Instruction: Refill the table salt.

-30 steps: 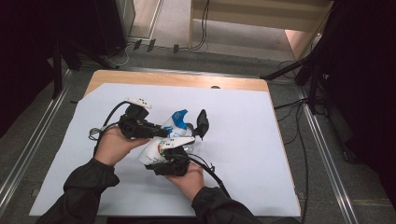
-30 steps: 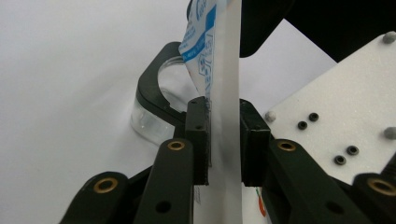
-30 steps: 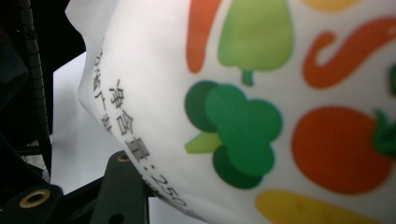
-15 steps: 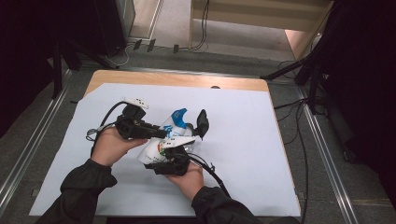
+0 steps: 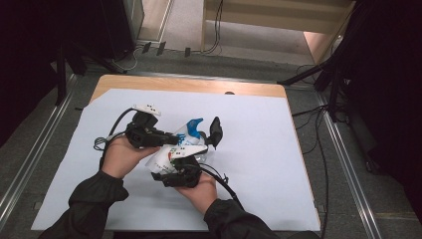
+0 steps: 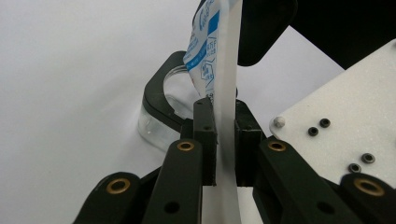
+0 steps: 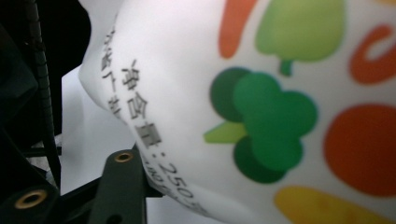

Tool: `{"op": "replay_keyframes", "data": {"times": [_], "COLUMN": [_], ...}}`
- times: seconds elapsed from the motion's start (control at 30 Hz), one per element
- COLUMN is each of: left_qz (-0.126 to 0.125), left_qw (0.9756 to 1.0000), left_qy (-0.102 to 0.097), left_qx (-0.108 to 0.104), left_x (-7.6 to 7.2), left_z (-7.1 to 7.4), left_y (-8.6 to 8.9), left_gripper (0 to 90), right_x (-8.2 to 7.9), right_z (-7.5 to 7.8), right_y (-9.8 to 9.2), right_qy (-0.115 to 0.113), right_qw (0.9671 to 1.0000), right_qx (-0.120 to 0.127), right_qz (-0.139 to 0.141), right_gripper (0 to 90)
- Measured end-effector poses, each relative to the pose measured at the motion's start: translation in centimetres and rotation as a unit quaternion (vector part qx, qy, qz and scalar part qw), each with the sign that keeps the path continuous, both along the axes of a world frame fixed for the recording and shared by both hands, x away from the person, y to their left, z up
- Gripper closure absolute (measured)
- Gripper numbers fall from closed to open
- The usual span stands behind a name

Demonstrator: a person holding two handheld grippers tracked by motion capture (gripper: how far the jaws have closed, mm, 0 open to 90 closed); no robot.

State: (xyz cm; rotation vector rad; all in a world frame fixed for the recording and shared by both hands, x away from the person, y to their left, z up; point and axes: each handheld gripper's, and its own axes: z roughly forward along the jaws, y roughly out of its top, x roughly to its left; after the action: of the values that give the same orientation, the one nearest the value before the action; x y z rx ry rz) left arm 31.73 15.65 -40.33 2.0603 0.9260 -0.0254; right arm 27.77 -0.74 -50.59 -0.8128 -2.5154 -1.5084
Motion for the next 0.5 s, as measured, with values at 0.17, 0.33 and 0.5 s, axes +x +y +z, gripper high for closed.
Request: {"op": "replay_keyframes", "data": {"times": [0.17,0.33,0.5], "left_qz": [0.001,0.0,-0.003], "left_qw": [1.0,1.0,1.0], "left_qy": [-0.004,0.001,0.001], "left_qx": [0.001,0.002,0.004], "left_x": [0.09,0.02,-0.12], "left_z": [-0.01,-0.05,0.06], "left_y": [-0.08,-0.1,0.08], "left_gripper": [84.5,82.8,81.5], "right_x": [0.3,0.29,0.34], "right_z": [-0.01,-0.15,-0.13], "right_y": [-0.22,-0.23,-0.31], "right_qy": [0.02,0.019,0.02], "right_qw": [0.9997,0.9997,0.9996], "right_qx": [0.016,0.016,0.021], "right_qz": [-0.002,-0.001,0.002], "right_gripper": [54.9,55.2,55.4]}}
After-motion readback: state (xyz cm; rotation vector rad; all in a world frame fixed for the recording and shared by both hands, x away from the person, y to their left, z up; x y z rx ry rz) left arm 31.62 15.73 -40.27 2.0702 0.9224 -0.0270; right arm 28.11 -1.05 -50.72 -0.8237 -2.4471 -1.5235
